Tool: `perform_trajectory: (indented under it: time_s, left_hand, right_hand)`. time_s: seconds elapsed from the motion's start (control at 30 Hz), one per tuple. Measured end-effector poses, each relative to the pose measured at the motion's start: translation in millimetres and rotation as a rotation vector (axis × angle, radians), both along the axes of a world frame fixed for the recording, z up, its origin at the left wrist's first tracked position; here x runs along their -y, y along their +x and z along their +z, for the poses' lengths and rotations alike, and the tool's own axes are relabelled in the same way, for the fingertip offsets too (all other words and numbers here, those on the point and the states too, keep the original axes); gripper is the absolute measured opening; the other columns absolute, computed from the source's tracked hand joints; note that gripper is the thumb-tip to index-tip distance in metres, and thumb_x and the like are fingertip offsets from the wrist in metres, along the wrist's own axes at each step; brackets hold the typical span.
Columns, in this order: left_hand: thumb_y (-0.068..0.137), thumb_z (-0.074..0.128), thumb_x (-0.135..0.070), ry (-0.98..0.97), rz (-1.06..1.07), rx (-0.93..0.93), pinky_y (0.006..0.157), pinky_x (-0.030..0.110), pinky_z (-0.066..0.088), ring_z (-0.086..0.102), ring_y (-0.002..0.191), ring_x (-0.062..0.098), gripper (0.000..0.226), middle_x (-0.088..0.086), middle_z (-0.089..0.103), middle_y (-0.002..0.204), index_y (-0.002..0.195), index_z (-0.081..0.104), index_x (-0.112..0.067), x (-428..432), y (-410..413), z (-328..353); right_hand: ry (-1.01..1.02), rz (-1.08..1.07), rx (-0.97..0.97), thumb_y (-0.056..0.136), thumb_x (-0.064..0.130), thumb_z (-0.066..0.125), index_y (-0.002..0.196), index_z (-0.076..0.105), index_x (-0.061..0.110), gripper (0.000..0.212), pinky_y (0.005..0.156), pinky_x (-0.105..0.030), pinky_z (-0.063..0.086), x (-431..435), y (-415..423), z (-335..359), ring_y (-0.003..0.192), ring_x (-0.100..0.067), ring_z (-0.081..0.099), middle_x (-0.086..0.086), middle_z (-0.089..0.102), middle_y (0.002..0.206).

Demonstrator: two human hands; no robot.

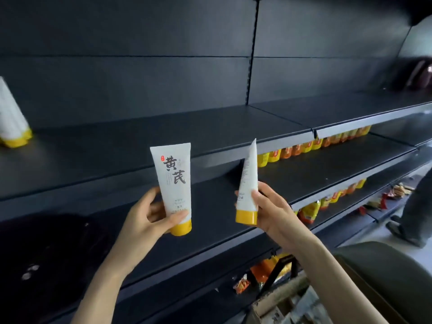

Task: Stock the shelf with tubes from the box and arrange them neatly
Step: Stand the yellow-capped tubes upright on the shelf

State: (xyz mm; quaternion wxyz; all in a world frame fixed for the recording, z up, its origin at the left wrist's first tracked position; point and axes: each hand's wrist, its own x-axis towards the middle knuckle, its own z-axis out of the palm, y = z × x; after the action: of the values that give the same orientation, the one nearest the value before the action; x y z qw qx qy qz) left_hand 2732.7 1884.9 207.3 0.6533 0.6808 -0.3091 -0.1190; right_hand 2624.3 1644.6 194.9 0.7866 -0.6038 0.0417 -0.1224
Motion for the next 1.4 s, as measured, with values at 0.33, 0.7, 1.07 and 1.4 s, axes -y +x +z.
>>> perform_trajectory:
  time_s: [0.33, 0.7, 1.07, 1.4]
  left_hand:
    - [0.061, 0.076, -0.035, -0.069, 0.308, 0.044, 0.067, 0.019, 0.056, 0.07, 0.093, 0.01, 0.053, -0.008, 0.073, 0.102, 0.112, 0.059, -0.035, -82.8, -26.8, 15.6]
    - [0.062, 0.076, -0.032, -0.099, 0.45, 0.117, 0.068, 0.016, 0.054, 0.07, 0.093, 0.012, 0.05, -0.005, 0.074, 0.102, 0.109, 0.061, -0.039, -215.9, 12.5, 40.7]
    - [0.059, 0.077, -0.034, -0.069, 0.525, 0.157, 0.066, 0.018, 0.056, 0.07, 0.093, 0.012, 0.059, -0.006, 0.073, 0.103, 0.115, 0.059, -0.034, -357.4, 78.2, 56.9]
    - [0.059, 0.076, -0.034, -0.06, 0.562, 0.172, 0.066, 0.013, 0.053, 0.069, 0.093, 0.008, 0.056, -0.009, 0.073, 0.102, 0.113, 0.06, -0.035, -401.4, 108.4, 57.4]
  right_hand:
    - [-0.403, -0.051, 0.125, 0.069, 0.039, 0.073, 0.111, 0.051, 0.03, 0.049, 0.066, -0.037, 0.059, -63.2, 28.4, 42.9, 0.087, -0.017, 0.07, 0.006, 0.069, 0.098]
    - [-0.305, 0.133, 0.221, 0.072, 0.034, 0.073, 0.117, 0.05, 0.027, 0.052, 0.068, -0.026, 0.055, -190.1, 101.9, 67.2, 0.092, -0.017, 0.07, 0.008, 0.068, 0.099]
    - [-0.232, 0.177, 0.294, 0.074, 0.027, 0.068, 0.119, 0.05, 0.027, 0.049, 0.075, -0.026, 0.055, -321.2, 176.5, 74.1, 0.096, -0.017, 0.067, 0.001, 0.068, 0.105]
    - [-0.255, 0.167, 0.311, 0.073, 0.028, 0.071, 0.12, 0.048, 0.024, 0.052, 0.072, -0.025, 0.055, -364.0, 239.2, 94.2, 0.095, -0.015, 0.068, 0.0, 0.067, 0.11]
